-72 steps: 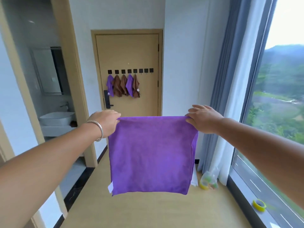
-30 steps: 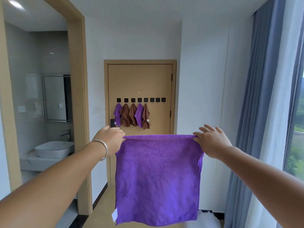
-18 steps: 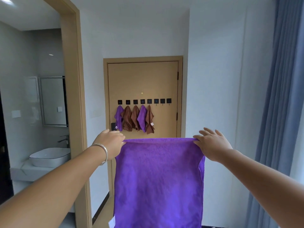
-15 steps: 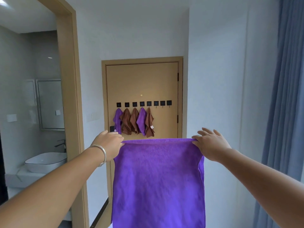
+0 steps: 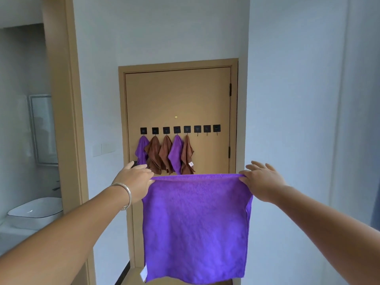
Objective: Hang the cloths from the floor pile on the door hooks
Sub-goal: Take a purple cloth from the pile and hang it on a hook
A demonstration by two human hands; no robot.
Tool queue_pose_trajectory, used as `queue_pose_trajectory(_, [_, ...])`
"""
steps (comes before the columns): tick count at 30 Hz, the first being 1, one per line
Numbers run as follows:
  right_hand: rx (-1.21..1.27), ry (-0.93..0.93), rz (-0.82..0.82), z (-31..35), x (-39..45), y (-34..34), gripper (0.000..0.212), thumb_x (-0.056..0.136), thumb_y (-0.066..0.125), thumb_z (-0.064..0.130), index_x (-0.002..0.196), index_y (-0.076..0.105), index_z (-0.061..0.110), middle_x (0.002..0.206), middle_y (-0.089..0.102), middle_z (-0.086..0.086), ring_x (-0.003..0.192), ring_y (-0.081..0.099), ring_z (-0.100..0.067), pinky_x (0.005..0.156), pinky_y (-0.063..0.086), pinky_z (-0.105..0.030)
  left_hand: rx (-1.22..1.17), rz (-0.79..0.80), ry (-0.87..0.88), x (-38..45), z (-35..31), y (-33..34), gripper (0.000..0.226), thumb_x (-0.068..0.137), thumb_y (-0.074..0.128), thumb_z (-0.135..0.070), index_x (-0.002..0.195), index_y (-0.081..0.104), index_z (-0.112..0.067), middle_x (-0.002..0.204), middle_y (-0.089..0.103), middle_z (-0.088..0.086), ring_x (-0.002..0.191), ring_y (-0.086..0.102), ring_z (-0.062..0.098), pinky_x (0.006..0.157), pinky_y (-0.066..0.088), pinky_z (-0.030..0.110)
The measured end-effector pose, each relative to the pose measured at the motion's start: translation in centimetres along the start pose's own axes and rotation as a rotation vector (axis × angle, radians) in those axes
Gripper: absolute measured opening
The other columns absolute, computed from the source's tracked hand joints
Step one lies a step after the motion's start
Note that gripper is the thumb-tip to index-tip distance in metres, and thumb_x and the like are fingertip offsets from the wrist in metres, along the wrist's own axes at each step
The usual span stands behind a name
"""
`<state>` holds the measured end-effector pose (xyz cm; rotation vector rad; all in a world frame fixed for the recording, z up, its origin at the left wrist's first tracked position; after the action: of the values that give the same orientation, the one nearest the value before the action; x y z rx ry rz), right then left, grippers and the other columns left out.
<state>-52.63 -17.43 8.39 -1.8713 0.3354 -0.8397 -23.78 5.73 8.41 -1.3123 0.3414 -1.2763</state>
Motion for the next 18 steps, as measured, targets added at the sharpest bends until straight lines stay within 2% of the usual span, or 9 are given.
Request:
queue_pose_trajectory(7, [-0.096,-0.014,0.006,0.7,10.5,5.0,0.040,0.103,0.031,0.035,0.143,0.037,0.038,0.151,0.034,0.005,0.146,0.013,-0.021,0.116,0.018,-0.045,-0.013,-0.011,0.035,10.5,3.0,7.7,0.040,0.102,0.028,-0.037,0.133,0.051,-0.024,0.139,0.050,-0.012,0.140,0.027,0.010,0.117,0.009,0.038])
queue_pose_trajectory(12, [-0.105,0.011,-0.004,1.3,19.3,7.2,0.039,0.103,0.028,0.036,0.139,0.042,0.035,0.146,0.038,0.005,0.145,0.016,-0.021,0.115,0.021,-0.045,-0.066,-0.074,0.055,18.9,6.2,12.5,0.036,0.102,0.031,-0.036,0.121,0.059,-0.024,0.126,0.058,-0.012,0.135,0.034,0.009,0.117,0.010,0.038])
queue_pose_trajectory(18, [-0.135,0.026,-0.032,2.6,28.1,9.6,0.036,0.102,0.034,0.037,0.134,0.049,0.031,0.140,0.045,0.005,0.143,0.022,-0.023,0.113,0.027,-0.043,-0.076,-0.067,0.081,27.5,9.3,17.5,0.039,0.102,0.030,-0.033,0.131,0.053,-0.023,0.137,0.051,-0.010,0.140,0.028,0.011,0.117,0.010,0.038])
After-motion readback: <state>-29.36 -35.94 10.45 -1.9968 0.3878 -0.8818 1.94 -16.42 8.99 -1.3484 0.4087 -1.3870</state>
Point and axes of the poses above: each hand's wrist, its own x-axis towards the middle knuckle, its own y-axis out of the palm, z = x × y, the point moved 3 cm from there along x, towards the middle knuckle
